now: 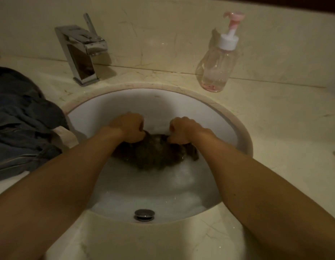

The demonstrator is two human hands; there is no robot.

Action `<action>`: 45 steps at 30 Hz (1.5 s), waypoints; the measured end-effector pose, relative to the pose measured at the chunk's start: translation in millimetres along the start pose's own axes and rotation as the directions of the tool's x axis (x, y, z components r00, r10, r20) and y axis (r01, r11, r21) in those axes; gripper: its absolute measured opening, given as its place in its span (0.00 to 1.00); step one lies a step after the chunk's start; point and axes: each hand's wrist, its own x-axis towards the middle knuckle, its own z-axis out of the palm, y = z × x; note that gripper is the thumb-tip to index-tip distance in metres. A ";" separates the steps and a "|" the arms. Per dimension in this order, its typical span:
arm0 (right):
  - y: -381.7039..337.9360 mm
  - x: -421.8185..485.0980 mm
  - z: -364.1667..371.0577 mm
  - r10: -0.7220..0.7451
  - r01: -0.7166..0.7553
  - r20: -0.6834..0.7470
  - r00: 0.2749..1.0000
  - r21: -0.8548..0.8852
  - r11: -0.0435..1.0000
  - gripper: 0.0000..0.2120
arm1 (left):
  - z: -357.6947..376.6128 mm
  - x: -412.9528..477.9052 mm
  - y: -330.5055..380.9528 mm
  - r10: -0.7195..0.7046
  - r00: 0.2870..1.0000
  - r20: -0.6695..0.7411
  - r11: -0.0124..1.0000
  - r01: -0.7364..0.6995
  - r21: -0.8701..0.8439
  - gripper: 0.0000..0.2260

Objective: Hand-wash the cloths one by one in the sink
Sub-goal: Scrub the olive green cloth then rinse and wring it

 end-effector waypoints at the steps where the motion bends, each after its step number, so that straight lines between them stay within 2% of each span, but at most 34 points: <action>1: 2.2 1.7 -2.0 -0.014 0.013 -0.081 0.997 -0.016 1.000 0.15 | -0.7 -0.6 -1.4 -0.006 0.998 -0.059 0.999 0.008 0.034 0.13; 3: 1.8 3.4 -7.3 -0.064 0.082 -0.175 0.982 0.100 0.992 0.14 | -2.2 -1.9 0.3 0.020 0.984 -0.178 0.999 -0.012 0.044 0.13; 4: -0.2 3.7 -9.0 -0.102 0.123 -0.140 0.985 0.149 0.981 0.12 | -2.9 -1.4 3.0 0.039 0.981 -0.192 0.999 -0.034 0.032 0.11; 6: -6.5 2.7 -8.2 -0.167 0.158 0.060 0.984 0.138 0.978 0.14 | -0.8 2.1 7.3 0.057 0.996 -0.076 0.998 -0.057 0.005 0.08; 8: -7.9 2.7 -4.0 -0.162 0.149 0.220 0.962 0.075 0.986 0.17 | 3.2 3.8 9.3 0.036 0.992 0.123 0.999 -0.038 0.012 0.15; 10: -3.7 3.6 1.1 -0.102 0.108 0.224 0.969 -0.017 0.994 0.28 | 7.4 2.7 7.8 0.021 0.970 0.243 1.000 -0.021 0.000 0.25; 12: -2.6 3.9 7.8 -0.058 0.088 0.165 0.985 -0.185 0.979 0.39 | 11.6 1.0 5.8 0.038 0.963 0.266 0.996 -0.057 0.066 0.33; 13: -5.9 2.5 9.4 -0.061 0.090 0.133 0.989 -0.233 0.968 0.38 | 11.9 0.3 5.8 0.040 0.968 0.248 0.989 -0.073 0.128 0.33; 15: -12.4 0.5 11.7 -0.095 0.099 0.027 0.995 -0.231 0.968 0.28 | 9.3 0.8 8.0 0.036 0.980 0.196 0.984 -0.069 0.162 0.25; 16: -14.4 1.9 11.7 -0.089 0.085 -0.021 0.996 -0.161 0.983 0.23 | 6.7 1.8 9.3 0.037 0.984 0.174 0.990 -0.060 0.124 0.20; 17: -16.5 1.5 10.5 -0.057 0.057 -0.038 0.998 -0.017 0.998 0.17 | 5.4 2.4 10.5 0.034 0.986 0.164 0.996 -0.048 0.079 0.14; 19: -16.6 7.6 12.7 -0.025 0.024 -0.003 1.000 0.288 0.957 0.06 | 5.1 6.5 9.2 0.000 0.983 0.186 1.000 0.003 -0.014 0.08; 20: -15.6 10.8 14.0 -0.026 0.018 0.018 1.000 0.357 0.934 0.07 | 6.0 8.0 8.1 -0.029 0.975 0.221 0.998 0.040 -0.046 0.09; 22: -10.4 15.2 13.0 -0.007 0.001 0.018 1.000 0.324 0.946 0.07 | 7.4 7.4 5.5 -0.076 0.968 0.240 0.996 0.083 -0.017 0.12; 24: -3.7 16.9 7.3 0.005 0.012 -0.094 0.996 0.181 0.983 0.10 | 3.8 5.6 1.3 -0.085 0.994 0.066 0.994 0.079 0.080 0.14; 26: -1.1 16.2 1.5 -0.043 0.085 -0.204 0.978 0.204 0.975 0.09 | -0.6 3.3 -1.7 -0.051 0.991 -0.125 0.994 0.063 0.092 0.18; 27: -0.5 16.7 0.3 -0.093 0.140 -0.194 0.977 0.250 0.958 0.08 | -3.4 1.4 0.4 -0.025 0.987 -0.158 0.998 0.035 0.056 0.17; 29: -5.5 13.9 2.5 -0.193 0.188 0.001 0.981 0.225 0.956 0.11 | -3.5 1.7 7.4 0.053 0.996 -0.071 0.997 -0.049 0.054 0.13; 30: -7.1 13.9 7.5 -0.210 0.186 0.122 0.970 0.179 0.966 0.15 | -1.1 3.7 11.2 0.091 0.995 0.036 0.992 -0.093 0.084 0.14; 31: -8.0 13.2 11.5 -0.206 0.182 0.184 0.961 0.138 0.973 0.21 | 2.5 4.6 14.6 0.115 0.979 0.166 0.985 -0.134 0.111 0.17; 33: -3.9 15.1 18.9 -0.180 0.179 0.128 0.975 0.022 0.984 0.30 | 7.3 3.7 18.2 0.088 0.941 0.328 0.975 -0.149 0.165 0.24; 35: -2.3 15.0 23.5 -0.179 0.183 0.042 0.983 -0.115 0.976 0.32 | 9.2 5.2 13.5 0.106 0.961 0.254 0.957 -0.168 0.235 0.28; 37: -6.5 13.2 20.4 -0.168 0.168 0.015 0.986 -0.129 0.977 0.28 | 6.9 6.0 12.6 0.115 0.976 0.185 0.962 -0.156 0.223 0.24; 38: -10.6 10.8 16.3 -0.147 0.148 0.010 0.989 -0.076 0.986 0.24 | 4.0 6.1 13.3 0.077 0.980 0.182 0.981 -0.107 0.162 0.21; 40: -15.2 10.1 9.0 -0.065 0.059 0.030 0.997 0.172 0.983 0.16 | -1.7 6.5 13.0 0.020 0.981 0.193 0.999 -0.027 0.032 0.14; 42: -14.8 9.6 6.9 -0.016 -0.028 0.123 0.992 0.352 0.936 0.11 | -3.6 6.8 7.7 0.006 0.979 0.204 0.999 0.001 -0.035 0.12; 44: -12.7 8.4 4.9 -0.012 -0.035 0.144 0.990 0.322 0.946 0.15 | -2.7 8.8 -1.3 -0.008 0.982 0.190 1.000 0.011 -0.012 0.12; 45: -10.1 7.6 3.5 0.002 -0.023 0.087 0.996 0.242 0.970 0.20 | -2.0 10.4 -4.6 -0.018 0.987 0.157 1.000 0.018 0.003 0.14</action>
